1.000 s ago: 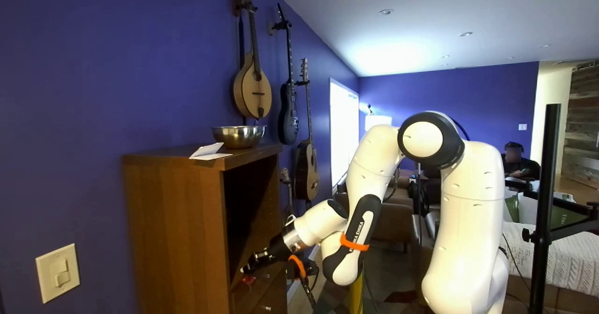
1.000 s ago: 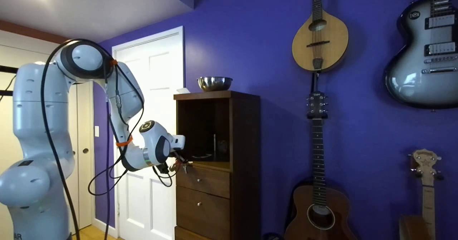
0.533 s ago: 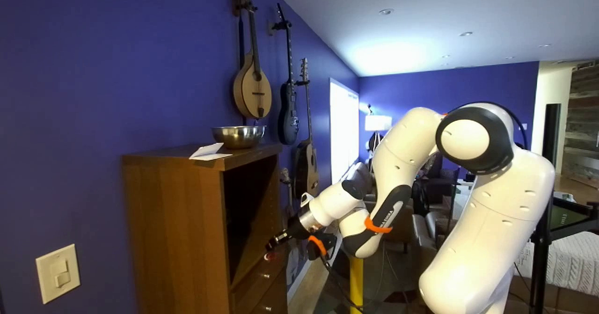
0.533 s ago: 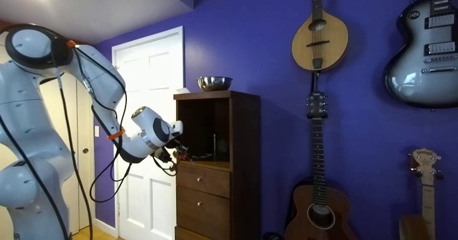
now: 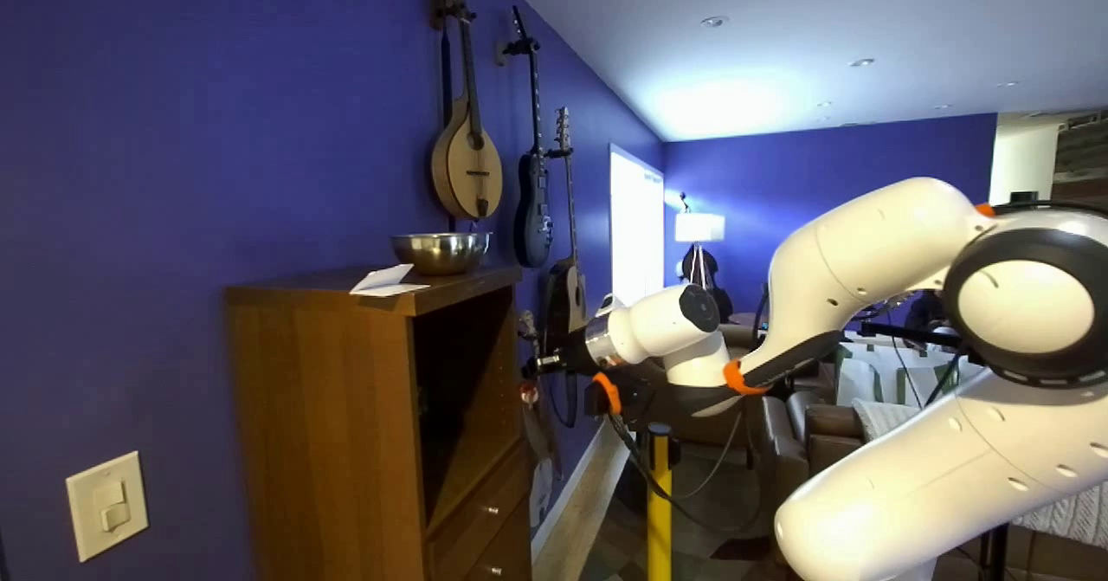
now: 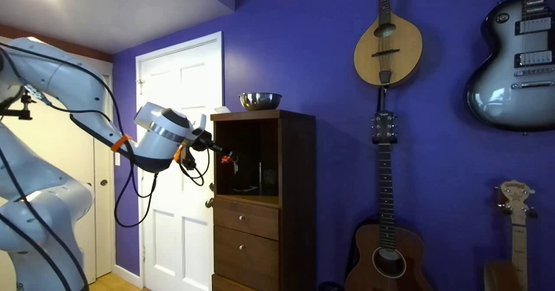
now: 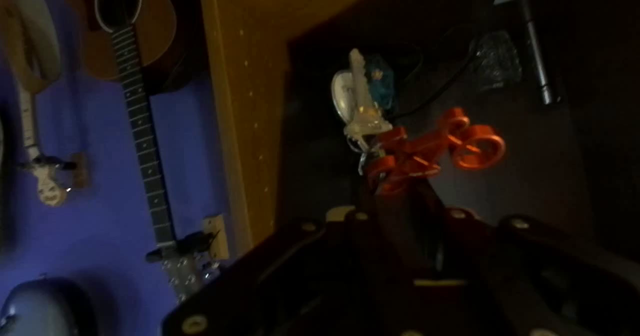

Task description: Put the keys inside the bowl

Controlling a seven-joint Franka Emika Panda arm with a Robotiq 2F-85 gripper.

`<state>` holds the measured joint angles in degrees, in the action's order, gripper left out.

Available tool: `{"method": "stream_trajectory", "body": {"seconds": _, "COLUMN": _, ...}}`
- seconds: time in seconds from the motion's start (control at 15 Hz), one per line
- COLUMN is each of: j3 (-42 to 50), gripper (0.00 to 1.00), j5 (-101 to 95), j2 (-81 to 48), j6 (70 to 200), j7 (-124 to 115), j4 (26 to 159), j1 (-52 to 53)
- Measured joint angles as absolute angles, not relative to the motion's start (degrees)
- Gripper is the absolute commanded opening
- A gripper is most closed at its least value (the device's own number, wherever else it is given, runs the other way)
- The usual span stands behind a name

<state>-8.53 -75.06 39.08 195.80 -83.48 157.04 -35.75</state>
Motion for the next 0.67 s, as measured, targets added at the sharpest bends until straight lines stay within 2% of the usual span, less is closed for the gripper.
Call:
{"method": "stream_trajectory", "body": {"seconds": 0.07, "j3": -7.95, "gripper": 0.06, "j5": -76.82, "j2": 42.01, "j6": 194.42, "j7": -86.81, "j4": 157.05, "j1": -35.72}}
{"method": "stream_trajectory", "body": {"seconds": 0.13, "j3": -7.29, "gripper": 0.23, "j5": -78.51, "j2": 44.82, "j6": 192.94, "j7": -90.12, "j4": 157.06, "j1": -35.68}}
{"method": "stream_trajectory", "body": {"seconds": 0.33, "j3": -5.63, "gripper": 0.23, "j5": -81.93, "j2": 51.02, "j6": 189.85, "j7": -96.38, "j4": 157.27, "j1": -35.64}}
{"method": "stream_trajectory", "body": {"seconds": 0.4, "j3": -5.45, "gripper": 0.06, "j5": -82.17, "j2": 51.97, "j6": 189.55, "j7": -96.89, "j4": 157.44, "j1": -35.64}}
{"method": "stream_trajectory", "body": {"seconds": 0.67, "j3": -4.94, "gripper": 0.06, "j5": -82.27, "j2": 51.93, "j6": 191.70, "j7": -94.84, "j4": 157.24, "j1": -35.56}}
